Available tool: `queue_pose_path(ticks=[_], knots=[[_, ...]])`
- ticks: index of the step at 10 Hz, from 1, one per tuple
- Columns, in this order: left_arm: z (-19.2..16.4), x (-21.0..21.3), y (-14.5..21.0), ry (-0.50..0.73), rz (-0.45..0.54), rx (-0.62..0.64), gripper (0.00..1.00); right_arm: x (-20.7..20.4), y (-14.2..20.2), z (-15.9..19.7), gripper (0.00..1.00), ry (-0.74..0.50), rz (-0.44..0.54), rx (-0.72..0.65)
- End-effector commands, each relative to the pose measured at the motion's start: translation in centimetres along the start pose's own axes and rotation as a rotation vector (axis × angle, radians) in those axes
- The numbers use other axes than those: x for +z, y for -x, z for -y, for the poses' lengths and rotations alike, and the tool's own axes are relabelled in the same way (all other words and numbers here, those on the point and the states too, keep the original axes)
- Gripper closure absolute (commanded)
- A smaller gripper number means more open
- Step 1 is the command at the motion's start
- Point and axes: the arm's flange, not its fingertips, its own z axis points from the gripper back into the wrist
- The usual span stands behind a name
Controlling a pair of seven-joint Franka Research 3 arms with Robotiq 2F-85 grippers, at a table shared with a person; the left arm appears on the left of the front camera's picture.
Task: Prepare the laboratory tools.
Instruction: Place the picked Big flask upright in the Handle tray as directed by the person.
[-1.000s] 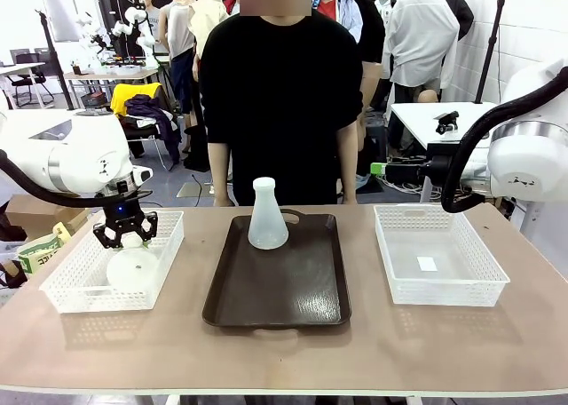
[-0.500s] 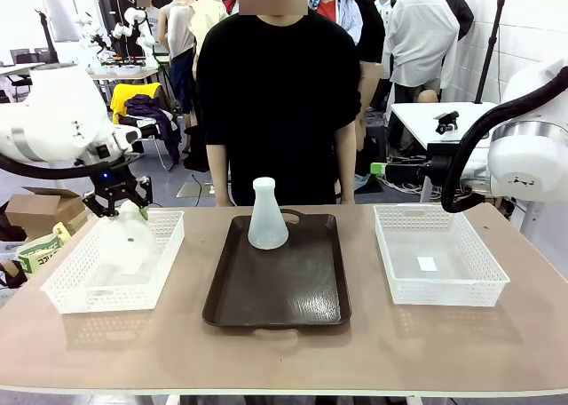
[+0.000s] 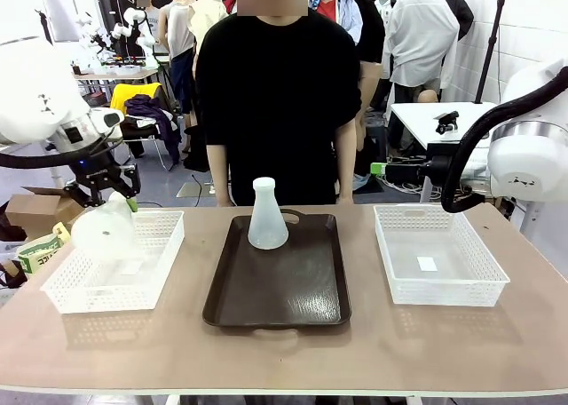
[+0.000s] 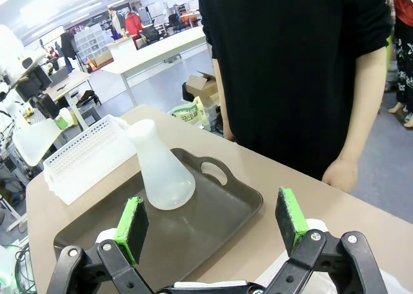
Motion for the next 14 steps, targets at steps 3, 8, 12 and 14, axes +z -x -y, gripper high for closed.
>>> queue_pose_path(ticks=[3,8,12,14], knots=[[-0.50,2.02,2.46,0.084,0.024,-0.105,1.00,0.03,0.04,-0.12,0.00,0.011,-0.007,0.000],[-0.03,2.28,1.90,0.039,0.017,-0.089,1.00,0.03,0.04,-0.12,0.00,0.011,-0.007,0.000],[-0.03,2.28,1.90,0.039,0.017,-0.089,1.00,0.03,0.04,-0.12,0.00,0.011,-0.007,0.000],[-0.02,2.13,2.16,0.048,0.012,-0.089,1.00,0.03,0.04,-0.12,0.00,0.011,-0.007,0.000]])
